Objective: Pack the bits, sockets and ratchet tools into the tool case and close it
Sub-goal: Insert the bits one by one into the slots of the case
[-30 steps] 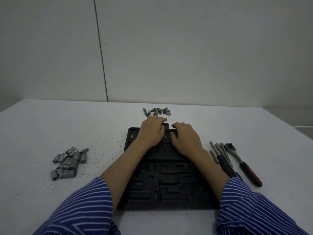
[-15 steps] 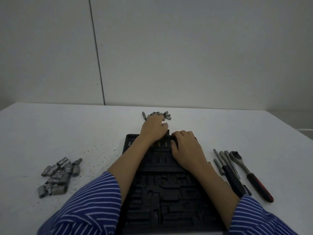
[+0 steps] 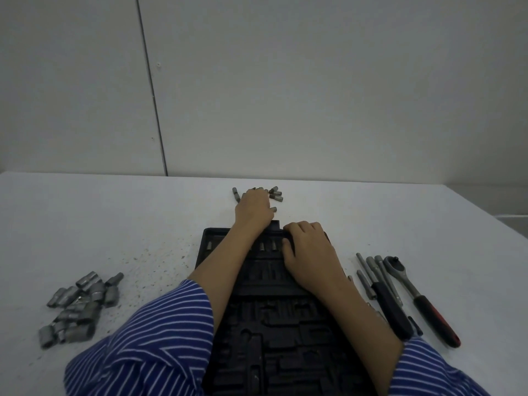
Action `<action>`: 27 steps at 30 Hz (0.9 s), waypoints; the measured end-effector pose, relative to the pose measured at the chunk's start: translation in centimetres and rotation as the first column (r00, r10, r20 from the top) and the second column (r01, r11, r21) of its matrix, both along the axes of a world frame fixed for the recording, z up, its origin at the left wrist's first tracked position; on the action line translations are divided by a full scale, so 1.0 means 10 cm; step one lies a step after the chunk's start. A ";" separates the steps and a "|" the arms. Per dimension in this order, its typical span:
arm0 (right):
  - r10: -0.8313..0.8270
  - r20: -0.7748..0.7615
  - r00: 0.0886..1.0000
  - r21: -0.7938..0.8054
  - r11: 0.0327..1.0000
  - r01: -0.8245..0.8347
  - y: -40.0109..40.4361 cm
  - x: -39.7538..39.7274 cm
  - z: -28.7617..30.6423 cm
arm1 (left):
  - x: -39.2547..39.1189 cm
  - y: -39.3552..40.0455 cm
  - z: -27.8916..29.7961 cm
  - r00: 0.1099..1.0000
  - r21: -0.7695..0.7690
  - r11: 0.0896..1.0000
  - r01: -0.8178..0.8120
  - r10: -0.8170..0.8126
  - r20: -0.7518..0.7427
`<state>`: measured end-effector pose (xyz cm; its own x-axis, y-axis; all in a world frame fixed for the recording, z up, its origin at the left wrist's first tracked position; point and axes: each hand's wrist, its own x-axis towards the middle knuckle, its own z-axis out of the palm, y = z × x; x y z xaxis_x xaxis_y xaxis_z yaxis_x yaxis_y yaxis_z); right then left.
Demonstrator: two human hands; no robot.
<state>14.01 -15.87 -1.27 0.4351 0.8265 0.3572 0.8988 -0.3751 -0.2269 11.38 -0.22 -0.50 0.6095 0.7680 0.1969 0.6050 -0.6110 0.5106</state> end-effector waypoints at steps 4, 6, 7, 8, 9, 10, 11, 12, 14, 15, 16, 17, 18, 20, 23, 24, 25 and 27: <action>0.002 -0.005 1.000 0.001 1.000 -0.002 0.00 0.00 0.00 | -0.01 -0.01 -0.02 0.997 -0.022 1.000 0.002 0.000 0.074; 0.002 -0.005 1.000 0.002 1.000 -0.002 0.00 0.01 0.00 | -0.02 -0.02 -0.03 0.995 -0.021 1.000 0.007 -0.005 0.105; 0.001 -0.003 1.000 0.001 1.000 -0.001 0.00 0.01 0.00 | -0.03 -0.02 -0.04 0.992 -0.016 1.000 0.016 -0.013 0.129; 0.000 -0.003 1.000 0.000 1.000 0.000 0.00 0.00 0.00 | -0.04 -0.03 -0.05 0.987 -0.012 1.000 0.028 -0.026 0.158; -0.001 -0.007 1.000 0.000 1.000 0.001 0.00 0.00 0.00 | -0.05 -0.04 -0.05 0.981 -0.007 0.999 0.041 -0.039 0.189; -0.001 -0.012 1.000 0.001 1.000 0.001 -0.01 0.00 0.00 | -0.07 -0.05 -0.05 0.975 -0.001 0.998 0.055 -0.054 0.218; -0.002 -0.017 1.000 0.003 1.000 0.002 -0.01 0.00 0.01 | -0.08 -0.07 -0.04 0.968 0.010 0.998 0.069 -0.070 0.241; -0.002 -0.020 1.000 0.006 1.000 0.003 -0.01 0.01 0.01 | -0.10 -0.08 -0.04 0.962 0.026 0.996 0.081 -0.085 0.258; -0.005 -0.036 0.999 0.021 1.000 0.006 -0.01 0.01 0.01 | -0.15 -0.11 -0.03 0.956 0.062 0.994 0.095 -0.109 0.274; -0.006 -0.051 0.999 0.035 0.999 0.007 -0.01 0.02 0.01 | -0.18 -0.12 -0.03 0.952 0.078 0.992 0.100 -0.119 0.281; -0.006 -0.070 0.998 0.054 0.998 0.010 -0.01 0.02 0.01 | -0.21 -0.13 -0.03 0.948 0.090 0.990 0.111 -0.133 0.288; -0.005 -0.090 0.996 0.080 0.997 0.012 -0.01 0.02 0.01 | -0.24 -0.14 -0.03 0.943 0.102 0.987 0.125 -0.150 0.296; -0.001 -0.112 0.994 0.110 0.994 0.014 -0.01 0.02 0.01 | -0.27 -0.15 -0.03 0.937 0.111 0.984 0.138 -0.166 0.306; 0.014 -0.150 0.989 0.177 0.984 0.013 -0.02 0.02 0.02 | -0.34 -0.19 -0.01 0.921 0.123 0.979 0.163 -0.196 0.336; 0.046 -0.197 0.979 0.264 0.964 0.007 -0.02 0.03 0.04 | -0.43 -0.25 -0.01 0.901 0.156 0.966 0.208 -0.251 0.355; 0.058 -0.209 0.976 0.286 0.958 0.004 -0.02 0.03 0.04 | -0.46 -0.27 -0.01 0.900 0.163 0.962 0.220 -0.264 0.346; 0.070 -0.217 0.974 0.304 0.953 -0.001 -0.02 0.03 0.05 | -0.49 -0.29 -0.02 0.901 0.164 0.959 0.230 -0.273 0.337; 0.097 -0.231 0.968 0.335 0.942 -0.014 -0.03 0.03 0.05 | -0.53 -0.34 -0.03 0.900 0.155 0.956 0.249 -0.288 0.328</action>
<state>14.29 -16.13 -0.74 0.4987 0.7064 0.5023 0.8186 -0.1934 -0.5408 6.04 -3.61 -0.77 0.6693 0.5473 0.5024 0.2094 -0.7878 0.5792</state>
